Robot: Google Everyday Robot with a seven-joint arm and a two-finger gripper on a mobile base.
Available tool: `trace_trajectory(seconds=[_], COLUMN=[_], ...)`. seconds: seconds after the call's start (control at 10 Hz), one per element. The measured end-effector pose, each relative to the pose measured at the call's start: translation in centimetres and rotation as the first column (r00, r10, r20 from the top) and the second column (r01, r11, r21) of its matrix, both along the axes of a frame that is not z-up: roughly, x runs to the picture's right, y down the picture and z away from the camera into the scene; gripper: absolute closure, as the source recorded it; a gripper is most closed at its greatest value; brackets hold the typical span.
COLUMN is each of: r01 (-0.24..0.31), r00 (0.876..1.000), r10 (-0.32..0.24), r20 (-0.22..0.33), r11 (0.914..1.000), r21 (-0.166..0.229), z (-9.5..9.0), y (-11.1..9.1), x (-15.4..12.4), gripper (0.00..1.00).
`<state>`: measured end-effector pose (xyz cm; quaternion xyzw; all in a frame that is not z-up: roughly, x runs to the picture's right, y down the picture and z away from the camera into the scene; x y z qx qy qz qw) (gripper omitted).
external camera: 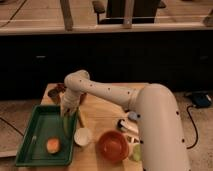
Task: Place pepper in tray
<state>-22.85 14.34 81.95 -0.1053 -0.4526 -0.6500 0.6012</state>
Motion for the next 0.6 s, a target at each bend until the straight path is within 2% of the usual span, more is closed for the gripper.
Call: trace_trajectory(seconds=[0.6], r01=[0.029], r00=[0.999], r10=[-0.029], r20=[0.019], r11=[0.9996], r21=[0.0], z=[-0.24], y=[-0.11], x=[-1.15], gripper=[0.2])
